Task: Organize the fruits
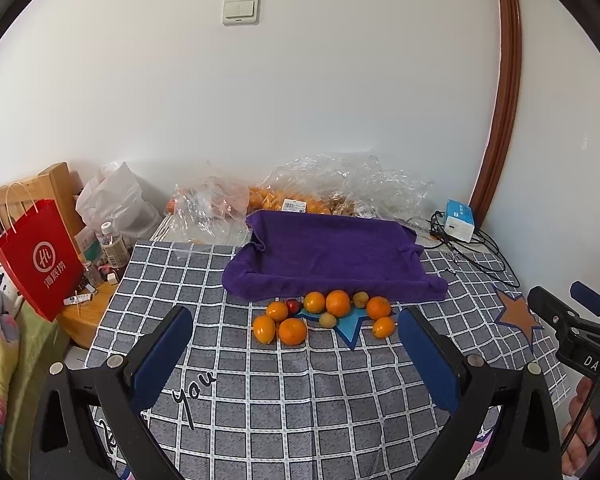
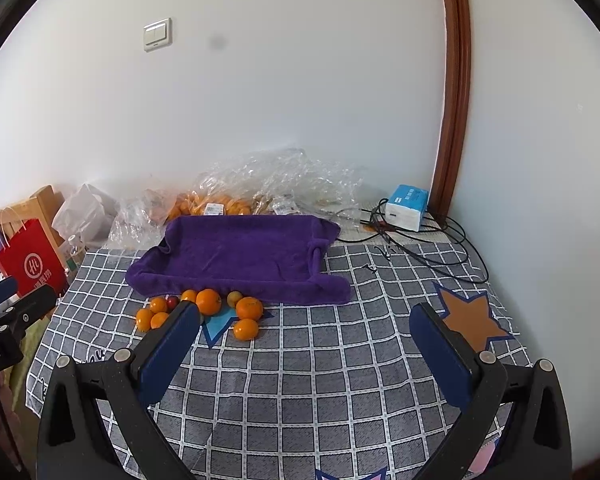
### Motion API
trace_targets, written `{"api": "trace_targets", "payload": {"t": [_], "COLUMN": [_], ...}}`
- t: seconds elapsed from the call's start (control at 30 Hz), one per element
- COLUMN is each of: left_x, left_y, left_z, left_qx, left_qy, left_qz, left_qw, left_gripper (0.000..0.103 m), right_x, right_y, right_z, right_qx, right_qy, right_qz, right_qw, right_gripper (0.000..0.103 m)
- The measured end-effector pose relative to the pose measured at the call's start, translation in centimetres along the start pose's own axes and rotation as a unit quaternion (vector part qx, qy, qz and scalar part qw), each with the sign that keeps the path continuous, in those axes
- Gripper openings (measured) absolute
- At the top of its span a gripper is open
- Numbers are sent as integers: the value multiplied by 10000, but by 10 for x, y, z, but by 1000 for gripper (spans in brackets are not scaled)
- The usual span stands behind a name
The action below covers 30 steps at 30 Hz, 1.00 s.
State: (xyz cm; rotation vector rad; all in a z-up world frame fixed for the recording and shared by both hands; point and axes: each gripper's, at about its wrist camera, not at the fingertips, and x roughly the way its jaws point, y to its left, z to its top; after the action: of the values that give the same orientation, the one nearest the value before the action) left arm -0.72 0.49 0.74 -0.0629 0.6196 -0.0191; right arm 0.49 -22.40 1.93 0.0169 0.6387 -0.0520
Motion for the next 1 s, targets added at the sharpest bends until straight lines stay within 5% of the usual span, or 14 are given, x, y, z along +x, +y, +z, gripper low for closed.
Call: {"api": "trace_targets", "payload": {"t": [1.0], "left_x": [0], "left_y": [-1], "left_z": [-1], "left_qx": [2], "left_qy": [-20], "left_qz": [-9], "left_qw": [10000], "left_gripper": [103], "right_x": [2], "right_y": [-3], "right_z": [-4], "right_qx": [111], "right_qy": [43], "right_qz": [37], "right_qw": [9999], "right_gripper": [103]}}
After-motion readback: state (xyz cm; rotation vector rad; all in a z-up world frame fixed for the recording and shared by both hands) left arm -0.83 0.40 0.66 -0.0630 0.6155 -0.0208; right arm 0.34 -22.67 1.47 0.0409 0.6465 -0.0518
